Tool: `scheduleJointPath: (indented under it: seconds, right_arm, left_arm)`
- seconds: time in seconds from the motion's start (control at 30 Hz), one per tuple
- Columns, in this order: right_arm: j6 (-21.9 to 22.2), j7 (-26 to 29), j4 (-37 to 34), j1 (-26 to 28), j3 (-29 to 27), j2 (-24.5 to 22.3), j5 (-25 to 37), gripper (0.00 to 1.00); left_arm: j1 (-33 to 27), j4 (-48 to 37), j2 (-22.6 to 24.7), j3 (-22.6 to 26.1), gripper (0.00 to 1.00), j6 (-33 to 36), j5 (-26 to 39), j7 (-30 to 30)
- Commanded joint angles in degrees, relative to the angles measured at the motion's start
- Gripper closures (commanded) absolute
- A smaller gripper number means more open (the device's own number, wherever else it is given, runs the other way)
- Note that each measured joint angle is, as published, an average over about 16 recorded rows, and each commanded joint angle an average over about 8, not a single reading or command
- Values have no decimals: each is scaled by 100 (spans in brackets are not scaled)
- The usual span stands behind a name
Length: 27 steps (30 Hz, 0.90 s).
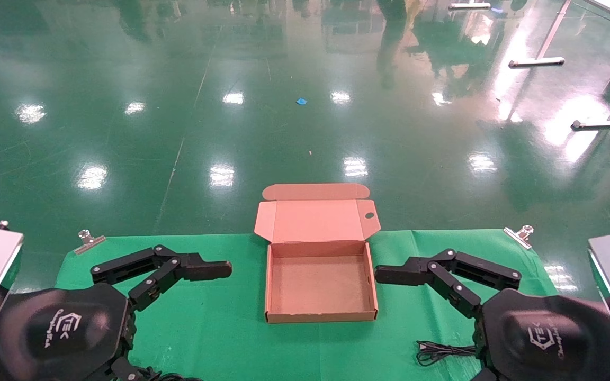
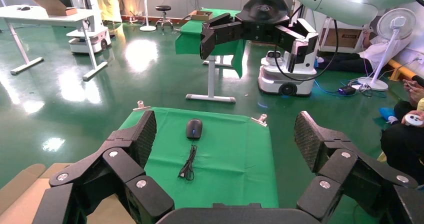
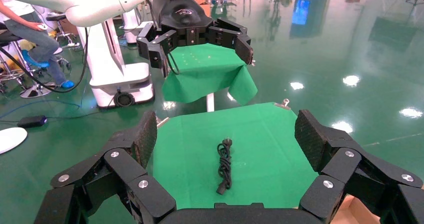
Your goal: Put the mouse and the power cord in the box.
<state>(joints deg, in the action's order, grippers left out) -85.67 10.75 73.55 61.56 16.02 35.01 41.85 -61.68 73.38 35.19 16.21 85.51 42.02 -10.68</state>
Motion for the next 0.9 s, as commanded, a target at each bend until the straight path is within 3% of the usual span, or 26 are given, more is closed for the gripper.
scheduleJointPath:
  seconds: [0.03,0.9]
  right_arm:
    - [0,0,0,0,0,0,0,0]
    - [3,-9,-10,8,7,5,7,0]
  left_arm:
    - [0,0,0,0,0,0,0,0]
    - [1,2,-2,-2,0,2,-2,-1]
